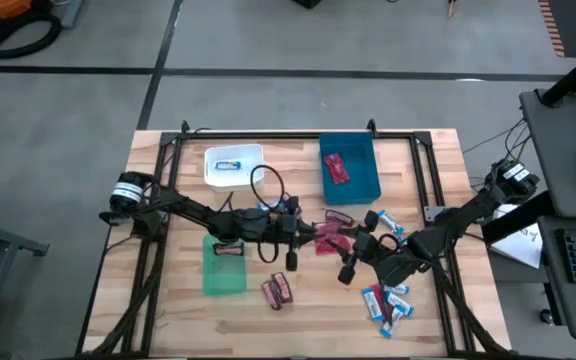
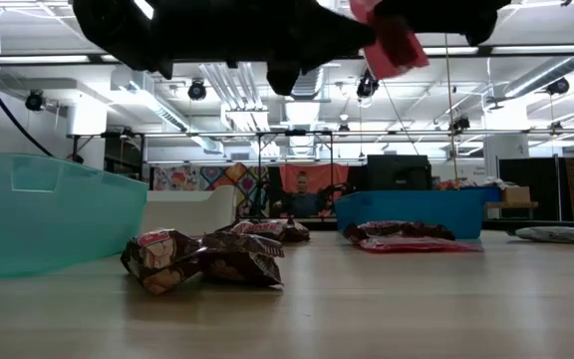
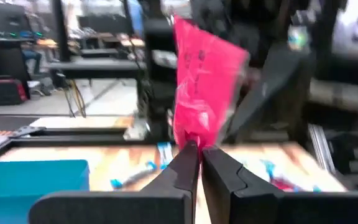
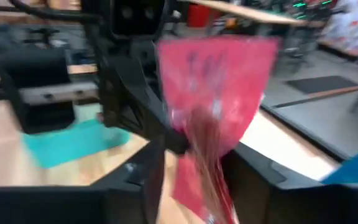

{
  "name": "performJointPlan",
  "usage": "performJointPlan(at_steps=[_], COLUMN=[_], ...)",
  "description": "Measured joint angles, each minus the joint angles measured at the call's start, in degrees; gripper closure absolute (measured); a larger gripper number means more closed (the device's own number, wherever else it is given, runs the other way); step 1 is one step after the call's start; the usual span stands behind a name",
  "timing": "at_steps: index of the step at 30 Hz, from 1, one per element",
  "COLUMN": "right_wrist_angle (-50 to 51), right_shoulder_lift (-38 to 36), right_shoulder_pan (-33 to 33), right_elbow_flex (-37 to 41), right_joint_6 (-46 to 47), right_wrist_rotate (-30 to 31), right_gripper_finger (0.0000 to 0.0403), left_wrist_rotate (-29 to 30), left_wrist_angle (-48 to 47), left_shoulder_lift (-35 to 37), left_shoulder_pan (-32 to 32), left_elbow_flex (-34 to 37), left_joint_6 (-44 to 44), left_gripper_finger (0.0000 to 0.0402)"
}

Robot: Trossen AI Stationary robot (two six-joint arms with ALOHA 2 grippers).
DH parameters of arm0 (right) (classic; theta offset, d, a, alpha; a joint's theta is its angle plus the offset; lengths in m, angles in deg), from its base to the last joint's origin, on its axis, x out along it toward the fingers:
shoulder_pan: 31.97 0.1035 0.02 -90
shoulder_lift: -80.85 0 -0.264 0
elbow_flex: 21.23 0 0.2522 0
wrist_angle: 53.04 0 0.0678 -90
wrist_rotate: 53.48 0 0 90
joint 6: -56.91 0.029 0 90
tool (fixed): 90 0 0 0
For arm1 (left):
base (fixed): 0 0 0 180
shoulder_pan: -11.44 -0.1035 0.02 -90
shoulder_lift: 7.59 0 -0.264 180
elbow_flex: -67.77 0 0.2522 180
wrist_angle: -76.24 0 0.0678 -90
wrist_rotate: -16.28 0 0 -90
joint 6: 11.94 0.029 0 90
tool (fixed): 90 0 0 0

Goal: Sort candy
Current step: Put the red candy into the blue bin

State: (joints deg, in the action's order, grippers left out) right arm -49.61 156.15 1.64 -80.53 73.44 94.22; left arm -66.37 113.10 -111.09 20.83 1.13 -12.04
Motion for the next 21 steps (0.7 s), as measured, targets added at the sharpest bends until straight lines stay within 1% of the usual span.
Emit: performJointPlan(at_steps=[4,7,10,15,18,21], right_wrist_angle=[3.4,6.8,11.2,12.6,12.7,12.4], right_shoulder_lift=[-3.3,-5.5,-7.0,-7.3,-7.3,-7.0], right_shoulder_pan=[0.0,0.0,0.0,-0.2,-1.1,-2.7], right_elbow_flex=[0.0,0.0,0.0,0.0,0.0,0.0], right_joint_6=[0.0,2.2,3.9,3.6,3.5,3.5], right_wrist_rotate=[-8.4,-10.6,-12.1,-13.3,-14.9,-18.1], right_gripper_finger=[0.0203,0.0181,0.0169,0.0166,0.0176,0.0195], left_wrist_rotate=[-2.6,-4.7,-6.9,-6.9,-6.9,-6.9], left_wrist_angle=[-8.2,-11.2,-12.4,-12.6,-12.6,-12.6], left_shoulder_lift=[1.4,2.5,3.2,3.3,3.3,3.3], left_shoulder_pan=[0.0,0.0,0.2,0.4,0.4,0.4], left_elbow_flex=[0.0,0.0,0.0,0.0,0.0,0.0], left_joint_6=[1.3,1.2,1.1,1.2,1.2,1.3], left_gripper_finger=[0.0401,0.0401,0.0401,0.0401,0.0402,0.0402])
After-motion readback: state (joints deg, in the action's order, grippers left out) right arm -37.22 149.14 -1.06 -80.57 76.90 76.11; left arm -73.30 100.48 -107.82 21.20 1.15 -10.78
